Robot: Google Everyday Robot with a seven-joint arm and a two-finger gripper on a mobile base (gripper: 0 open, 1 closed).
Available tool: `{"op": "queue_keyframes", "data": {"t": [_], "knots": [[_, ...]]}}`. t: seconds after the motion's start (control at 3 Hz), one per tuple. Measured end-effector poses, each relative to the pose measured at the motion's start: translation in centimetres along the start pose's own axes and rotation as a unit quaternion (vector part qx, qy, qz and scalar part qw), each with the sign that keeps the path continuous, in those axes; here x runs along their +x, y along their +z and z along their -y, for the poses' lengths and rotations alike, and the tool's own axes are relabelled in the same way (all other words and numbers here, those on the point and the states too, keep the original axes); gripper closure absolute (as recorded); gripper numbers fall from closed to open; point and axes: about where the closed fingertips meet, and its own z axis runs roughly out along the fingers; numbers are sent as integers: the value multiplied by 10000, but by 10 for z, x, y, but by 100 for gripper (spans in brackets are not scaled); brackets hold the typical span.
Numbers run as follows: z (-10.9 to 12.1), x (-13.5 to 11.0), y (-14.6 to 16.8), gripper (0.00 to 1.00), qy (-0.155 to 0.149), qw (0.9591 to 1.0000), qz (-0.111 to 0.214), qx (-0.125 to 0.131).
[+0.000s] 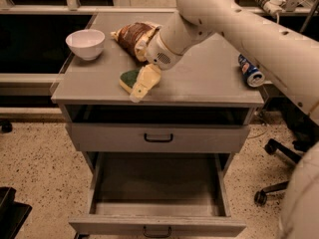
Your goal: Place sponge into middle drawer
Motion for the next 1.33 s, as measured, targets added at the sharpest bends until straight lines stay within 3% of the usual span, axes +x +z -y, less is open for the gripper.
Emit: {"op": "queue_keyframes", "data": {"t": [0.67,1.0,1.33], "knots": [[3,-4,41,0,-169,9988,-323,-323],[-6,8,55,19,-368,9958,-615,-563],[-6,8,55,42,-368,9958,-615,-564]]}}
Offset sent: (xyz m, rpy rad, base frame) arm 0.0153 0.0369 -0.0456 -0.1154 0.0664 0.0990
